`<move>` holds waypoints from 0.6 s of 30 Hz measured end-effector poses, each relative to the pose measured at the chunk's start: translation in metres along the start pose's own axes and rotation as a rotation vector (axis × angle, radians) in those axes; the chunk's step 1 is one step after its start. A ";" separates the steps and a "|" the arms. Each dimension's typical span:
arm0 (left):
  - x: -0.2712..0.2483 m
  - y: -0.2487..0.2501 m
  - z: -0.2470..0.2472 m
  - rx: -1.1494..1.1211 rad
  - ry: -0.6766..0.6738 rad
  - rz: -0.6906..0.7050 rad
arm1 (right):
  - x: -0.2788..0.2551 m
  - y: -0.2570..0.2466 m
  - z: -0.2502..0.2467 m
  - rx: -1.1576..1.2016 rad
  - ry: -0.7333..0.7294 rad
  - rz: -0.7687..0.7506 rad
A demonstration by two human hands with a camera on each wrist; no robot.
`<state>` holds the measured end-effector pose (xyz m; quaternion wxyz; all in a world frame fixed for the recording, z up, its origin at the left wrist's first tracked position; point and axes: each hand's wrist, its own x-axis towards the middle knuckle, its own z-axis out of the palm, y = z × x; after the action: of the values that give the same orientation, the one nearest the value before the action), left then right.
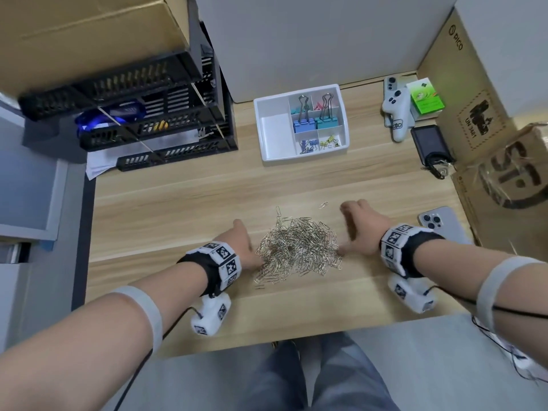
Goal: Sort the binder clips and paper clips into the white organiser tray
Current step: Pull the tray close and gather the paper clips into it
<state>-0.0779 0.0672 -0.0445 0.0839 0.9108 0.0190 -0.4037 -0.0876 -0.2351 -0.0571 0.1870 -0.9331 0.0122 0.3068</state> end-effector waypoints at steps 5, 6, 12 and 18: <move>-0.020 -0.014 0.015 0.311 -0.172 -0.002 | -0.019 0.017 0.001 -0.199 -0.129 -0.006; -0.020 -0.011 0.020 0.337 -0.207 0.019 | -0.020 0.013 0.007 -0.176 -0.114 -0.021; -0.009 0.015 0.034 0.346 -0.147 0.138 | -0.011 -0.019 0.037 0.048 -0.063 -0.099; 0.005 0.034 0.033 0.143 -0.038 0.136 | 0.000 -0.037 0.048 0.123 -0.041 -0.103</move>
<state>-0.0957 0.0281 -0.0653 0.0465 0.9058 -0.0734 -0.4147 -0.1094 -0.1837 -0.0799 0.2599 -0.9128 -0.0208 0.3144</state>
